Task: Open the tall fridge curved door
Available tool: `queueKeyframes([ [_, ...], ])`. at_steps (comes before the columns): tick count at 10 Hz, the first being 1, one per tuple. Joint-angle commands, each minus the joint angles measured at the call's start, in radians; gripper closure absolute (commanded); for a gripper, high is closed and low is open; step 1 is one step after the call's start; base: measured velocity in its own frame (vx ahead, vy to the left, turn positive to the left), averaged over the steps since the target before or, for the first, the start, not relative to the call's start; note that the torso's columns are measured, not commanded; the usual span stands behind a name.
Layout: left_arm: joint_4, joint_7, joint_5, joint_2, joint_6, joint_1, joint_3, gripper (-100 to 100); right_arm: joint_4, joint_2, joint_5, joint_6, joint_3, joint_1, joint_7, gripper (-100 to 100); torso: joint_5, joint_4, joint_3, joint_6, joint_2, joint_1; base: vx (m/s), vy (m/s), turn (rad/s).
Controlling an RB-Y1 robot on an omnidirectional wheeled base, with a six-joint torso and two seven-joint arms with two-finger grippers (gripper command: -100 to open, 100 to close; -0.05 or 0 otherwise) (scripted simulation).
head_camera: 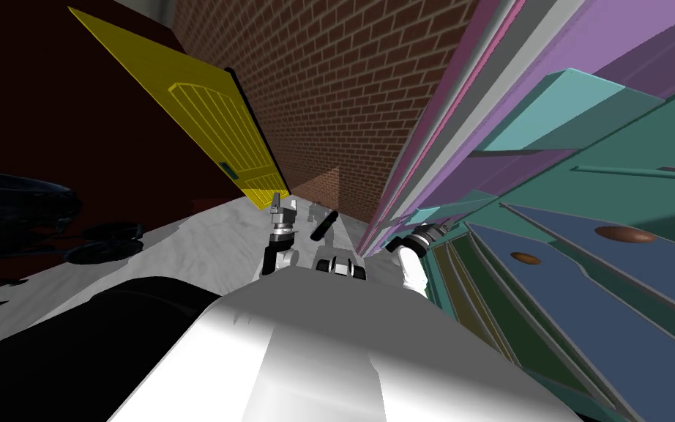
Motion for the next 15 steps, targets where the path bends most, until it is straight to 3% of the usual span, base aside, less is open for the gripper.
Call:
queueKeyframes([
  [1,0.000,0.000,0.000,0.000,0.000,0.000,0.000,0,-0.029,-0.007,-0.046,0.024,-0.010,-0.013,0.058,-100,0.001,0.000,-0.001,0.000,-0.002,0.004,0.220,0.159,-0.047],
  [9,0.000,0.000,0.000,0.000,0.000,0.000,0.000,0,-0.110,0.012,-0.173,0.084,-0.038,-0.050,0.214,-100,0.001,0.000,-0.001,0.000,-0.001,0.005,0.156,0.148,-0.040],
  [12,0.000,0.000,0.000,0.000,0.000,0.000,0.000,0,-0.138,0.051,-0.217,0.104,-0.048,-0.063,0.268,-100,0.001,0.000,-0.001,0.000,-0.001,0.003,0.162,0.122,-0.039],
  [15,0.000,0.000,0.000,0.000,0.000,0.000,0.000,0,-0.158,0.128,-0.248,0.119,-0.055,-0.072,0.307,-100,0.001,0.000,0.001,0.000,0.002,0.004,0.100,0.112,-0.024],
])
